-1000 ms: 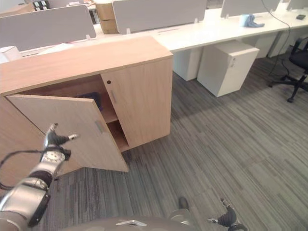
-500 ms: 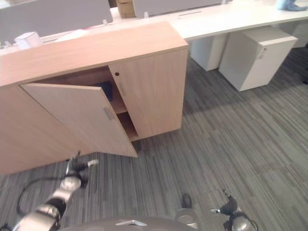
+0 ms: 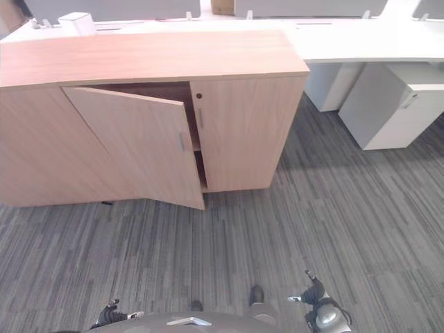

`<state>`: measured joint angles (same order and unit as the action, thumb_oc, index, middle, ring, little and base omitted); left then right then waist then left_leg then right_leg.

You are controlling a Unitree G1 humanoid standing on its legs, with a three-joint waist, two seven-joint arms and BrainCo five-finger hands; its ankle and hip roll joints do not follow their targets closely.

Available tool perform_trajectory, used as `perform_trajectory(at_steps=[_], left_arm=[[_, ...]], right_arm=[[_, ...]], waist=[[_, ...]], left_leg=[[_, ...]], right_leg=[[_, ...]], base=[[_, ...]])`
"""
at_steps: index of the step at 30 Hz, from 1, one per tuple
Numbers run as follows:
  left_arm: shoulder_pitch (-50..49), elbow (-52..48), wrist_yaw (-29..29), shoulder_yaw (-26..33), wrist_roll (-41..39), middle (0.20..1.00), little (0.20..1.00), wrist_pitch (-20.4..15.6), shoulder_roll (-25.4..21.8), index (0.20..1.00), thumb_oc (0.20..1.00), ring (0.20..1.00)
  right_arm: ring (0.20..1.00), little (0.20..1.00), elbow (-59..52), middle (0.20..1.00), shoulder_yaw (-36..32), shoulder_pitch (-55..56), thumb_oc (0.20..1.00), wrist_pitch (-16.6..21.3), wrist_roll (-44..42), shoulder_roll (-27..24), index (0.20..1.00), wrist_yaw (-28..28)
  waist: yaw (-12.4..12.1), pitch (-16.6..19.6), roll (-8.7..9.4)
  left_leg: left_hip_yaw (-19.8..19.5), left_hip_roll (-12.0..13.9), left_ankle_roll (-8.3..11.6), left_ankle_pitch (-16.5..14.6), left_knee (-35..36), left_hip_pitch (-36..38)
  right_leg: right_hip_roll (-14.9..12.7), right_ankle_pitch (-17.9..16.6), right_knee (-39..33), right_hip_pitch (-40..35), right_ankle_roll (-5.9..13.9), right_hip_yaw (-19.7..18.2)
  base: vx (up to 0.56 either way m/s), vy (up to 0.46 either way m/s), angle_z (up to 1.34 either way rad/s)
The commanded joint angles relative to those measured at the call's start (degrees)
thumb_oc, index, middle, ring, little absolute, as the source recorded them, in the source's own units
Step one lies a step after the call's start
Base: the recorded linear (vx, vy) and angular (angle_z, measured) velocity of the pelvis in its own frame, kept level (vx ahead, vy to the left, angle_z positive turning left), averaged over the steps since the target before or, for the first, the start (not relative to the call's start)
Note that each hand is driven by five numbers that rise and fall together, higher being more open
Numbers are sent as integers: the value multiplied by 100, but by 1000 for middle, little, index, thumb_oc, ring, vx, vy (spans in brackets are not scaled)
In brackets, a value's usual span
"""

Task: Put the empty folder in the office cabinet

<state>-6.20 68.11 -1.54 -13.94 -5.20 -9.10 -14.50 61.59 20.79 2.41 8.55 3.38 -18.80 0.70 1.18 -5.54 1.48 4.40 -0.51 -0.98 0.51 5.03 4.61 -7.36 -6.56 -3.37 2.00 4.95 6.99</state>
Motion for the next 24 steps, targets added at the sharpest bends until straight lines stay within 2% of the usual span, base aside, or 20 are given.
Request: perform_trajectory(at_steps=[1,7,11,15,24], left_arm=[[480,219,-84,17,357,1000,1000,-124,-125,1000,1000,1000],[522,558,32,130,206,1000,1000,12,-27,1000,1000,1000],[465,1255,524,372,-131,1000,1000,394,204,1000,1000,1000],[396,1674,870,452,-43,1000,1000,646,391,1000,1000,1000],[397,1583,929,391,-115,1000,1000,672,394,1000,1000,1000]], right_arm=[[1000,1000,87,1000,291,-246,1000,70,-5,-173,1000,118],[1000,1000,655,1000,317,-291,1000,-61,-281,253,1000,0],[1000,1000,1205,1000,235,-384,1000,-284,-528,526,1000,-256],[1000,1000,1555,1000,270,-443,1000,-490,-431,705,1000,-429],[1000,1000,1540,1000,343,-462,1000,-563,-273,699,1000,-471]], waist=[[10,176,-22],[-111,287,48],[-142,406,51],[-128,569,41],[-115,649,-3]], left_leg=[[-32,32,346,-20,-96,-133],[-13,64,335,-36,-3,-60],[-9,65,312,-87,-3,30],[14,78,305,-165,-3,149],[16,106,309,-209,-3,210]], right_leg=[[354,473,21,-314,-6,7],[327,451,-3,-380,36,37],[311,461,-12,-472,42,35],[308,483,-46,-588,41,10],[318,499,-47,-619,37,-22]], base=[[46,30,-6],[37,15,1],[70,20,2],[89,12,-1],[28,5,-1]])
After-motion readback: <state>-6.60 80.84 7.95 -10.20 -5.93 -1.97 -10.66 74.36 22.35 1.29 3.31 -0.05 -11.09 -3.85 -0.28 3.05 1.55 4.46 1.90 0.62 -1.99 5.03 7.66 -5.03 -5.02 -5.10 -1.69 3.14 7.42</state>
